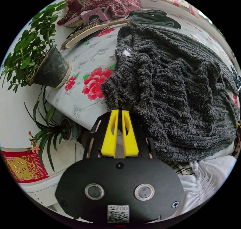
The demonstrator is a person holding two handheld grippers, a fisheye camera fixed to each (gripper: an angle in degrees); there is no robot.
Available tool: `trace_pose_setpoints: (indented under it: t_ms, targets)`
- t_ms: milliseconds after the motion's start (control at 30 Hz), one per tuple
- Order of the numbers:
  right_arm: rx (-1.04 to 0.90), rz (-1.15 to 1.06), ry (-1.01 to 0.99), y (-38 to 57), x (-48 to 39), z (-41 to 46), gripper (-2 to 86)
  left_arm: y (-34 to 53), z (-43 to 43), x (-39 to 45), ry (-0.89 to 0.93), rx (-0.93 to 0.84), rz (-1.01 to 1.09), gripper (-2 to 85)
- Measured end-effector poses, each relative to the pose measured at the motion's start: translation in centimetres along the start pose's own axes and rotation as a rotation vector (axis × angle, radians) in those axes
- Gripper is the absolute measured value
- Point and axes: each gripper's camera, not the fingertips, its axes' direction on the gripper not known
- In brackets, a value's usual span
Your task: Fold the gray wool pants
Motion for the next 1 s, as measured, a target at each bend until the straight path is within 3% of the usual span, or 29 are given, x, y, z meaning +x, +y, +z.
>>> trace_pose_setpoints:
  t_ms: [167,367,667,1000]
  targets:
    - [0.001,0.347,0.038,7.7,11.0,-1.7,10.3,1.1,0.1,-0.6,0.016,0.004,0.002,0.1]
    - [-0.041,0.508,-0.101,12.9,14.4,0.8,11.5,1.9,0.4,-0.9,0.006,-0.003,0.006,-0.4]
    - [0.018,0.503,-0.214,11.0,15.8,2.0,8.1,3.0,0.7,-2.2,0.028,-0.018,0.011,-0.4]
    - [0.054,0.458,-0.205,13.0,18.6,1.9,1.3,4.5,1.2,-3.7,0.035,-0.01,0.017,-0.3]
